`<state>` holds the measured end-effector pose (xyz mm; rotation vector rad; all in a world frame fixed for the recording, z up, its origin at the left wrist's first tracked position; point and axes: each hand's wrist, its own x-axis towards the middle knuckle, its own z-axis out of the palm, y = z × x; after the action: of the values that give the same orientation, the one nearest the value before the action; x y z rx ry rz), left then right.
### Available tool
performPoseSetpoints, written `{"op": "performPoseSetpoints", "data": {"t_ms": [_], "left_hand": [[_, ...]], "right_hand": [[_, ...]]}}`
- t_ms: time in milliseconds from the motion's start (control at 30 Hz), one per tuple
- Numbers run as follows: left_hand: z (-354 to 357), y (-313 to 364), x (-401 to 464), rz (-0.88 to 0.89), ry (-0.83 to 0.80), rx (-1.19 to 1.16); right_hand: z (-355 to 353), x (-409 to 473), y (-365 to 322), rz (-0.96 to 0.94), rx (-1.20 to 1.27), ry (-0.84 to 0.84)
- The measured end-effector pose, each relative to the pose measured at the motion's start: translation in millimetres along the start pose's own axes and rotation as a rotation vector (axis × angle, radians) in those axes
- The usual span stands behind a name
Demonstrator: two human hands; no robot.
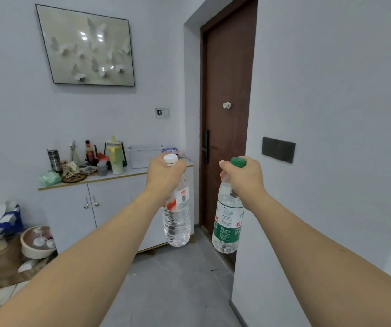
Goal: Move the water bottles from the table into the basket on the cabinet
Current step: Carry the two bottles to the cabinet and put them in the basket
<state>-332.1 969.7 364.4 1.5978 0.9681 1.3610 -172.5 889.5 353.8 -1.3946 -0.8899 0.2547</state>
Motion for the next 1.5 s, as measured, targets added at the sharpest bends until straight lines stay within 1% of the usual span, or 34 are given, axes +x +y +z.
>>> {"op": "performPoseSetpoints", "data": {"t_ms": [200, 367, 467, 533, 667, 967, 1100, 1267, 1400, 1500], "left_hand": [[-13, -57, 99, -0.029, -0.002, -0.016], [-35, -92, 199, -0.037, -0.012, -0.023], [-47, -108, 258, -0.078, -0.009, -0.096], [-51, -120, 294, -0.121, -0.016, -0.122], [-47, -150, 362, -0.253, -0.039, -0.082], [-17, -218, 509, -0.474, -0.088, -0.092], [5, -227, 576, -0.481, -0.093, -0.051], [21, -240, 661, -0.425, -0.047, 0.017], [19, -261, 722, -0.468, -0.042, 0.009], [16, -279, 766, -0.486, -0.065, 0.032]], "right_hand": [[92, 66, 35, -0.003, -0.020, -0.043], [176, 128, 50, 0.014, 0.009, -0.043], [219, 166, 54, 0.023, 0.050, -0.028], [245, 189, 59, 0.019, 0.067, -0.029], [291, 236, 76, 0.034, 0.110, -0.023], [386, 374, 144, 0.051, 0.113, -0.055], [423, 446, 159, 0.041, 0.108, -0.096], [466, 521, 175, 0.048, 0.176, -0.126], [503, 570, 198, 0.099, 0.186, -0.156], [534, 605, 216, 0.099, 0.173, -0.147]]}}
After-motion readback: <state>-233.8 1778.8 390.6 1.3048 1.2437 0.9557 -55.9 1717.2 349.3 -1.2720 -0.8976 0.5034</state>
